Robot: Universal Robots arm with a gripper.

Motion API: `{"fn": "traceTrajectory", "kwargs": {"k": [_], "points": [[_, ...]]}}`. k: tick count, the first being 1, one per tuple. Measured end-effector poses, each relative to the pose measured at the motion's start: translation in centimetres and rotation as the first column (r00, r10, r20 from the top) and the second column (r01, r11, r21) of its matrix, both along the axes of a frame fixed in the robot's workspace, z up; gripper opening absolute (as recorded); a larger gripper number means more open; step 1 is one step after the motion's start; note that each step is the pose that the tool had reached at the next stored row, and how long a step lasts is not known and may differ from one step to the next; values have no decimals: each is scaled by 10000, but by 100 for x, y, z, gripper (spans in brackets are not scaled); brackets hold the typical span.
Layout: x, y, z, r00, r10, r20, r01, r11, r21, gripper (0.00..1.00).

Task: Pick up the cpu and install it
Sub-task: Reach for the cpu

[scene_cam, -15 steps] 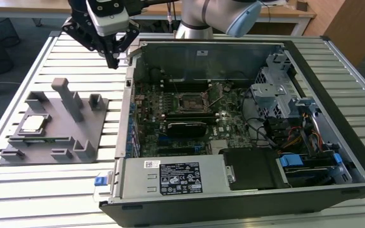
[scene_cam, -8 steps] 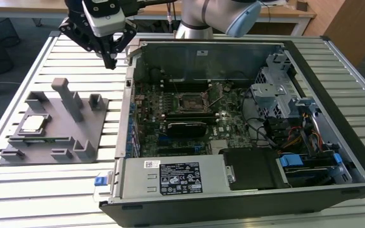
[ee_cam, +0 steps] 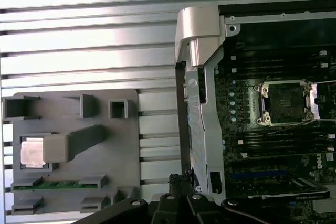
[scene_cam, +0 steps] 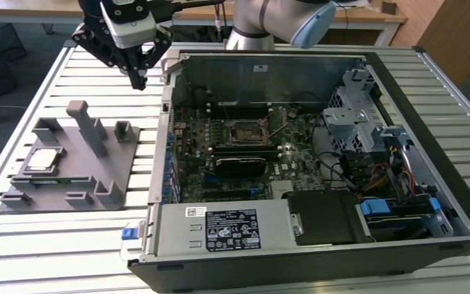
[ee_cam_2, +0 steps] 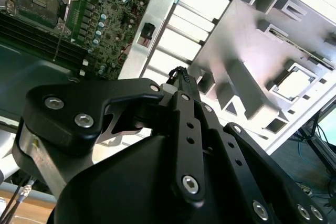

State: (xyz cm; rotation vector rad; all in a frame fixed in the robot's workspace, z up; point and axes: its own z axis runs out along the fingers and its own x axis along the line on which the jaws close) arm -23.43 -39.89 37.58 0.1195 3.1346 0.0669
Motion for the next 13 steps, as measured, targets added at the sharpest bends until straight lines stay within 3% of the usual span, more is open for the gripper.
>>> {"fn": "traceTrajectory", "kwargs": {"k": [13], "points": [[-109, 0, -16, 10000, 0, -23, 0, 10000, -1, 11]]}}
